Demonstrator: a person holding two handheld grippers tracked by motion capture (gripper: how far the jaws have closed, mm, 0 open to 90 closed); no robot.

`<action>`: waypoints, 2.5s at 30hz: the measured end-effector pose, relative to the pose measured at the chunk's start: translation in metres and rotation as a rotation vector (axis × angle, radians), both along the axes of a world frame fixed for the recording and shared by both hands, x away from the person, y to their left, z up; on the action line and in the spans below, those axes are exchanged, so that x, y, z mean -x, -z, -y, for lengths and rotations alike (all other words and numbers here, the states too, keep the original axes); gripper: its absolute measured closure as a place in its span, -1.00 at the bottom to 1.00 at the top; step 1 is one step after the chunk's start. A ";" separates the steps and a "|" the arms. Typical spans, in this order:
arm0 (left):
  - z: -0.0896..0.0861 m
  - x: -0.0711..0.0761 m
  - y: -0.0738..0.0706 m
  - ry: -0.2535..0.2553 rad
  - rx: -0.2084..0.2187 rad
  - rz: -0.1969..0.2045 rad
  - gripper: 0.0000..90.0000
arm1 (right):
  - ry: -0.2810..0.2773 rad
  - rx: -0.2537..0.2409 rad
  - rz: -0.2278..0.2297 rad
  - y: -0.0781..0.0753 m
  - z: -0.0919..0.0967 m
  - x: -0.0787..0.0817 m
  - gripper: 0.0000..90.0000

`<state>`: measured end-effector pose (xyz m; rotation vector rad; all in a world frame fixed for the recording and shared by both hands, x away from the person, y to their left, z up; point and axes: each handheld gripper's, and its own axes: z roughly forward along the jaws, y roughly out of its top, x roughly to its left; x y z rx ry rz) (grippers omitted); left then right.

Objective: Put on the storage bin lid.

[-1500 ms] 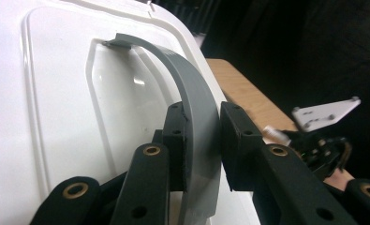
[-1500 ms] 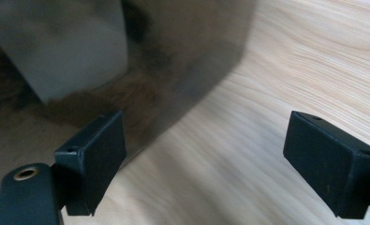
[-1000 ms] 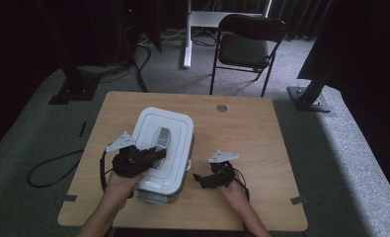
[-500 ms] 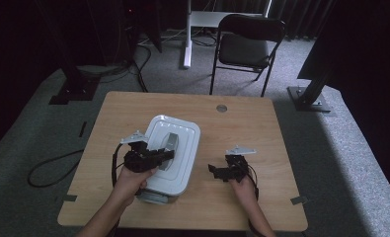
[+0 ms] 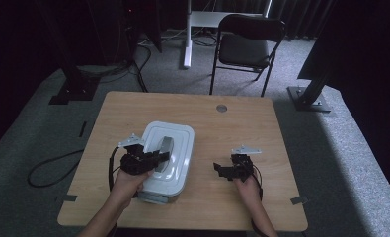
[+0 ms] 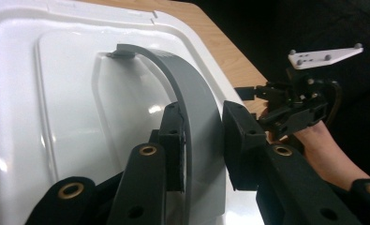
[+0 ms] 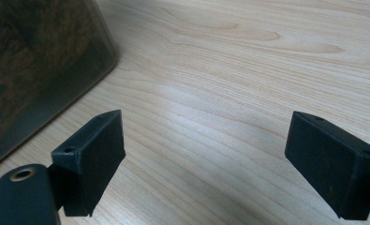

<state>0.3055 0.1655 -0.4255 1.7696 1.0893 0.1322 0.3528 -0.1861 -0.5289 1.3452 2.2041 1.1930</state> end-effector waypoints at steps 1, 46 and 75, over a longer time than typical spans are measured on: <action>0.000 0.000 0.001 0.001 0.001 0.000 0.59 | 0.000 0.000 0.000 0.000 0.000 0.000 -0.74; 0.005 0.003 -0.012 0.044 -0.192 0.155 -0.99 | 0.010 -0.020 0.001 0.001 0.011 0.003 -0.75; -0.058 0.020 -0.005 -0.164 -0.253 0.232 -0.99 | 0.000 0.011 0.068 0.005 0.014 0.012 -0.74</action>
